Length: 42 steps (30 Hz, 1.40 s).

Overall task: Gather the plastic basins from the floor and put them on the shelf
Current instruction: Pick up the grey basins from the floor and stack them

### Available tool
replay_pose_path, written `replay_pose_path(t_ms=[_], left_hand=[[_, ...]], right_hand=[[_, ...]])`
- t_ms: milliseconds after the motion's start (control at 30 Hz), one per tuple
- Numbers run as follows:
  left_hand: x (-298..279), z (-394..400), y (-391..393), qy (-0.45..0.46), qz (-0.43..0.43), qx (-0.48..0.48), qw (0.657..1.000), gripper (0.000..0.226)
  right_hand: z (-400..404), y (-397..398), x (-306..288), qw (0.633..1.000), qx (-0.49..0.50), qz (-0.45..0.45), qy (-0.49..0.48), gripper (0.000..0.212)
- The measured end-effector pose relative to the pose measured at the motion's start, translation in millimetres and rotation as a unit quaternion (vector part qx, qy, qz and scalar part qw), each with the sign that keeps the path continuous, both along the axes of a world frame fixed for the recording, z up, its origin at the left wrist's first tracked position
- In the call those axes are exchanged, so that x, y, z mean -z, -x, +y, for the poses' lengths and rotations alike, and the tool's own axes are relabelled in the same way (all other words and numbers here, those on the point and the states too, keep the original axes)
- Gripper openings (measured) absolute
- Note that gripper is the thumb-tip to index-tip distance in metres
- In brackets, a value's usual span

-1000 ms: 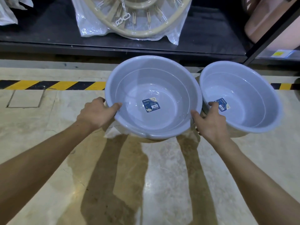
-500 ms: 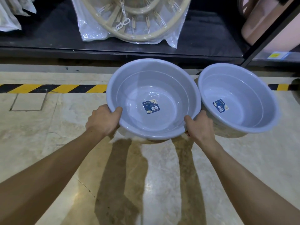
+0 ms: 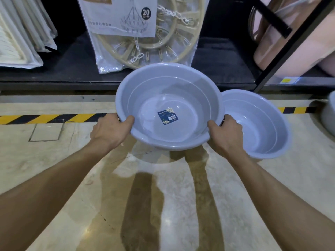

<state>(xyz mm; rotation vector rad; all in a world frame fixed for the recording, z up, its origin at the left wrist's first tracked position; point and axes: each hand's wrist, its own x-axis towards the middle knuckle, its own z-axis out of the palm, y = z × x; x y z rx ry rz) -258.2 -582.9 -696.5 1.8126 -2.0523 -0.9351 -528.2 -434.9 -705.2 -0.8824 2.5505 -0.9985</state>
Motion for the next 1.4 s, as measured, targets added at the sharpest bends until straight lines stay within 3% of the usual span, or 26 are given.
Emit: replay_pose_path(t_ms=[367,633,833,933,1100,1233,1400], left_hand=[[-114.3,10.8,101.5,0.024,0.009,0.077,0.997,0.055],[-138.1,38.9,170.6,-0.004,0.032,0.107,0.994,0.053],[-131.0,54.9,201.0,-0.019,0.022,0.164,0.986,0.062],[-119.9,56.1,220.8,-0.010,0.016,0.182,0.983,0.053],[-78.4,56.5,246.5,-0.012,-0.004,0.194,0.981,0.039],[-40.0,51.7,262.8,-0.042,-0.014,0.203,0.978,0.055],[5.6,45.8,277.3,-0.031,-0.036,0.223,0.974,0.040]], right_hand=[[37.8,88.5,-99.2,0.998,0.050,0.038,0.020,0.030],[79.9,150.7,-130.4,0.993,0.104,0.056,0.007,0.027],[113.4,169.9,-117.8,0.990,0.134,0.047,0.012,0.024],[125.6,177.8,-105.0,0.988,0.151,0.036,0.003,0.025],[135.8,192.7,-76.1,0.984,0.172,0.036,-0.039,0.020],[136.1,202.1,-46.8,0.980,0.183,0.050,-0.060,0.021],[138.7,208.4,-1.4,0.976,0.195,0.038,-0.083,0.027]])
